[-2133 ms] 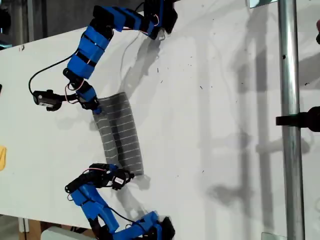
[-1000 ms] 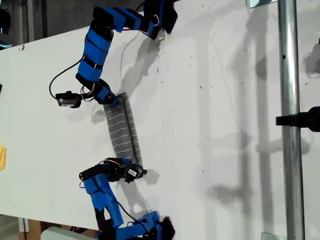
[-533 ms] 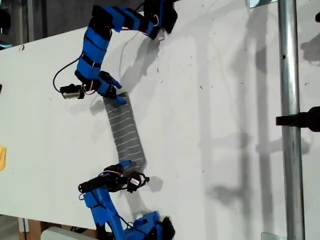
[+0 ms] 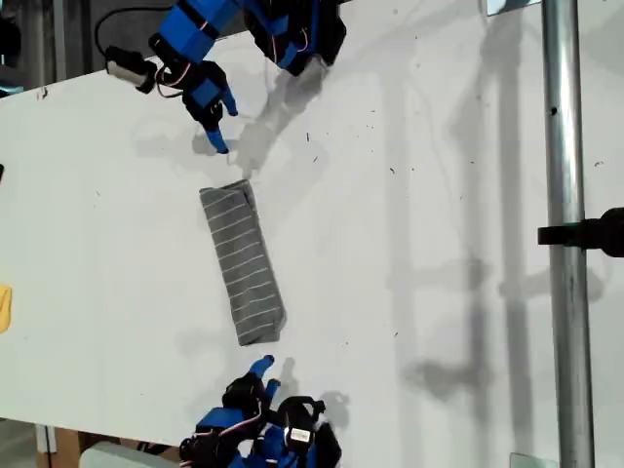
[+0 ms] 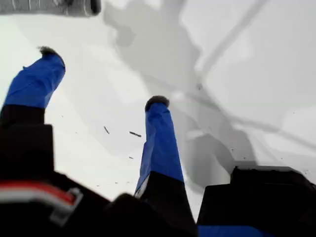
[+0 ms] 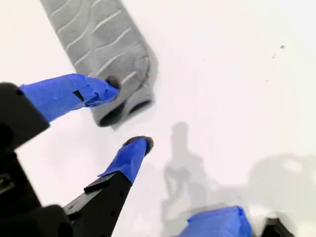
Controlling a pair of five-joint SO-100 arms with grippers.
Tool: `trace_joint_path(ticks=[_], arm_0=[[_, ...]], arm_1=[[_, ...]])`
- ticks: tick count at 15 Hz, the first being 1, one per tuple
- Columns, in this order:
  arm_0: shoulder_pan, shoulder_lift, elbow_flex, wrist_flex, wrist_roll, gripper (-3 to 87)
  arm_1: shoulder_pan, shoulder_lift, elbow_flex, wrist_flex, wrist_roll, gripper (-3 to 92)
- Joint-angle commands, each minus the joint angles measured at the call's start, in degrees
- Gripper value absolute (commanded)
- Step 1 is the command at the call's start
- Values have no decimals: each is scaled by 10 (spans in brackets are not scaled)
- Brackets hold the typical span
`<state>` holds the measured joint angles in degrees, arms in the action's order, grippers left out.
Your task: Grasp corners of a towel and fold twice.
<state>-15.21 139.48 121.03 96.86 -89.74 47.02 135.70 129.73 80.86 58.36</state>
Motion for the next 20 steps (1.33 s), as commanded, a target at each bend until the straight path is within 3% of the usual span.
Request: trace_joint_path(ticks=[1,4,6,8,10,14,16,20], arm_0=[[120,107,104,-47,-159,145],[181,138,237,-164,-182,125],[187,161,302,-229,-156,103],[177,311,403,-254,-143,40],[135,603,504,-203,-81,-24],[120,597,530,-197,-109,-10],[120,597,532,-198,-112,-9],[119,597,533,-198,-111,-9]], arm_1=[[-80,214,79,47,92,333],[-167,295,149,54,175,354],[-153,280,146,47,156,360],[-125,222,137,-18,96,360],[-74,110,111,-121,26,362],[-18,-223,32,-352,-8,381],[-33,-386,-71,-395,-3,394],[-86,-577,-275,-387,20,400]])
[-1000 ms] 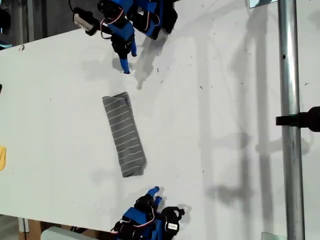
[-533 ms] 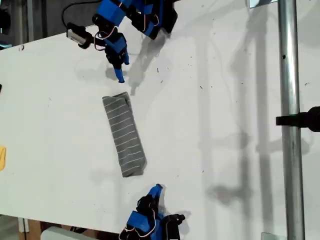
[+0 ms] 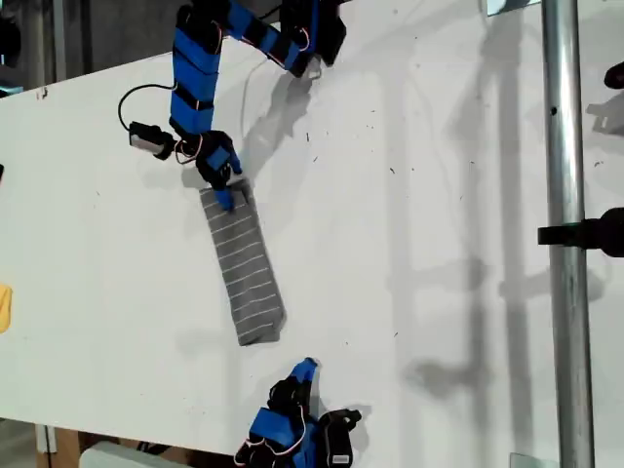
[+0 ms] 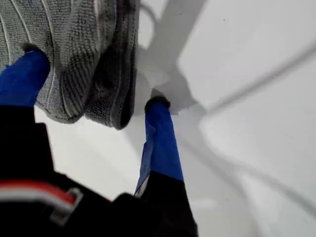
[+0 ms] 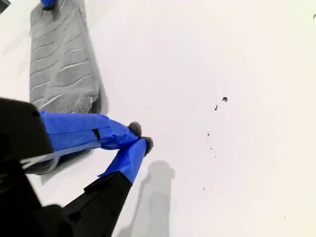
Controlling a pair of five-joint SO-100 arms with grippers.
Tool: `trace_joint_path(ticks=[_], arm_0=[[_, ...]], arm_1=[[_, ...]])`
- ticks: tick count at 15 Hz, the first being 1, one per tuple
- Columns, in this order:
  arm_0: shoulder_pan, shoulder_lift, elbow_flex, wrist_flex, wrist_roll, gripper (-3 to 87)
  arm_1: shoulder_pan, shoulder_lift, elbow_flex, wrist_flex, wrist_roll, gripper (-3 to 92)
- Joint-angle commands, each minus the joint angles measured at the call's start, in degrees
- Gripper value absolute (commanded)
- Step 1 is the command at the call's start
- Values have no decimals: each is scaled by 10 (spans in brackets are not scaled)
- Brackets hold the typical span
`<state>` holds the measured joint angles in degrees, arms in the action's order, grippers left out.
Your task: Grasp corners of a towel and fold twice.
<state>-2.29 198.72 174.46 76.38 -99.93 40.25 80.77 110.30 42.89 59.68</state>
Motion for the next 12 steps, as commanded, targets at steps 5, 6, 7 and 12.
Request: trace_joint_path(ticks=[5,6,7,12], arm_0=[[-12,4,-4,9,-1,-8],[-12,4,-4,9,0,-7],[-12,4,-4,9,0,-7],[-22,4,-5,8,18,-7]], arm_1=[[-76,-163,-266,55,-2,11],[-75,-163,-264,65,-2,-2],[-74,-154,-258,91,-14,-2],[-91,203,16,278,12,-2]])
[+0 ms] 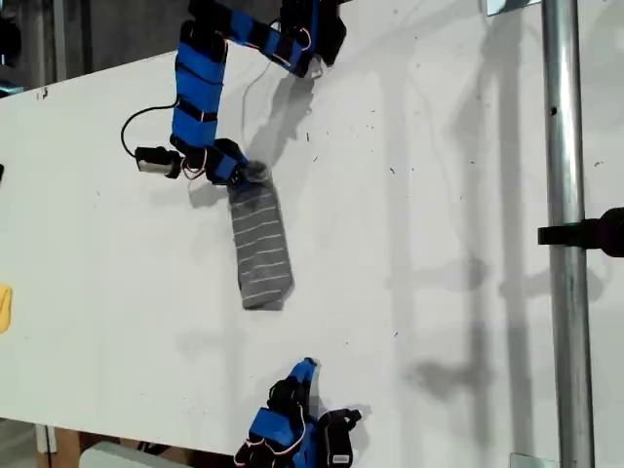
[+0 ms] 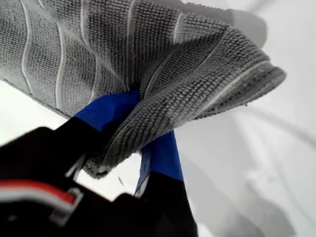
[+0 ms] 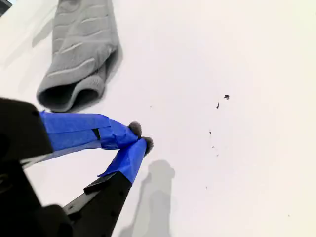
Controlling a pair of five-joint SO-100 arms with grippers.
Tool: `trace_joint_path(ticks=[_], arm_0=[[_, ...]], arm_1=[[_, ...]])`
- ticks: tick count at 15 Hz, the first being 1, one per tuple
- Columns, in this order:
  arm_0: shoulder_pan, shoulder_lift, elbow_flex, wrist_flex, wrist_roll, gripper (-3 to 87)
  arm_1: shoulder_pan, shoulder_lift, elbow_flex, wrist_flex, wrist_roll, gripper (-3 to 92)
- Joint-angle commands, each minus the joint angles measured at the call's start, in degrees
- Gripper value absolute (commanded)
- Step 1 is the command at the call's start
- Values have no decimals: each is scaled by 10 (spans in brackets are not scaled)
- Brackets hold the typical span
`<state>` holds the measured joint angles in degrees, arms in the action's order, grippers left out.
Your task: Grasp corners of a towel and fold twice.
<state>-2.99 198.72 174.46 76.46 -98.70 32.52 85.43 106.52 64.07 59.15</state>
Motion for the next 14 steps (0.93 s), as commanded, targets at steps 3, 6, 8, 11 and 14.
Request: trace_joint_path(ticks=[3,6,8,11,14], arm_0=[[-18,4,-4,4,18,-7],[-13,4,-4,1,18,-8],[-12,4,-1,-2,18,-7],[-12,4,9,-3,15,-4],[-12,4,33,-11,-11,18]], arm_1=[[-85,395,100,274,107,-2],[-167,404,-20,336,147,-2],[-207,258,-72,170,134,-2],[-260,-11,-192,-4,121,8],[-249,-11,-231,1,110,423]])
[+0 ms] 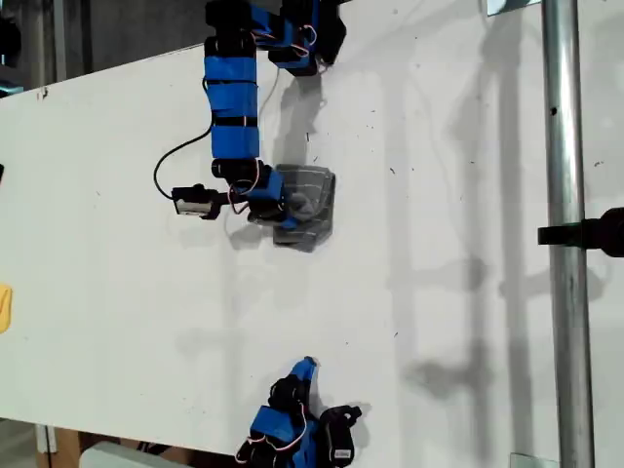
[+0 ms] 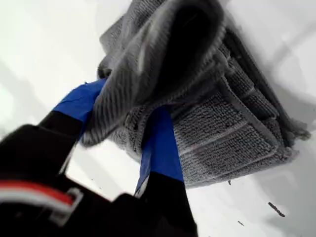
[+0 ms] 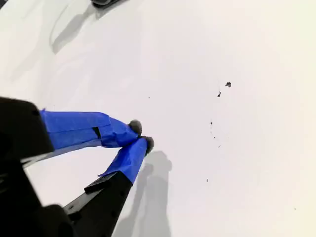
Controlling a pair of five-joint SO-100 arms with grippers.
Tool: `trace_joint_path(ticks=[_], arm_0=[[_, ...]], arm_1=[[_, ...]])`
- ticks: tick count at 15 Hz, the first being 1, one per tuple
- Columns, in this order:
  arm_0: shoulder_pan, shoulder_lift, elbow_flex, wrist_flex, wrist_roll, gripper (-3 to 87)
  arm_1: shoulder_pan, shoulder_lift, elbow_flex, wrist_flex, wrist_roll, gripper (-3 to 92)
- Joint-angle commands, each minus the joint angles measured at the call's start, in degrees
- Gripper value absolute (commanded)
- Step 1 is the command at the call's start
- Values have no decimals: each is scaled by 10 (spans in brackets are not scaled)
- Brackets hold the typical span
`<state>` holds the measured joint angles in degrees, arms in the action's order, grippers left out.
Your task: Grasp corners of a towel and fold twice.
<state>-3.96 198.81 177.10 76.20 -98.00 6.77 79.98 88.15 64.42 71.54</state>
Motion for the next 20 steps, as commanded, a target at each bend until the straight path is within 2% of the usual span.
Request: trace_joint_path(ticks=[1,3,4,5,6,7,8,9,10,12,13,14,20], arm_0=[[-3,4,11,-9,-50,37],[-5,4,11,-7,-67,73],[-6,4,11,-7,-61,84],[-4,4,11,-6,-57,84],[0,4,11,-6,-60,87],[-4,4,11,-6,-70,87],[-10,4,11,-6,-78,87],[-16,4,11,-6,-59,87],[-18,4,11,-6,45,87],[-14,4,12,-10,371,86],[-15,4,16,-19,413,85],[-17,4,16,-18,407,85],[-17,4,16,-18,406,85]], arm_1=[[40,103,-49,40,-30,412],[116,258,-29,93,-86,370],[149,338,13,105,-98,313],[180,422,93,119,-94,195],[201,529,213,118,-60,72],[206,646,340,109,-22,15],[201,752,457,98,10,-3],[187,845,561,90,38,-3],[184,934,647,100,61,-3],[180,1088,755,155,99,-3],[161,1082,777,151,141,1],[156,1082,778,163,162,73],[177,1083,776,167,143,85]])
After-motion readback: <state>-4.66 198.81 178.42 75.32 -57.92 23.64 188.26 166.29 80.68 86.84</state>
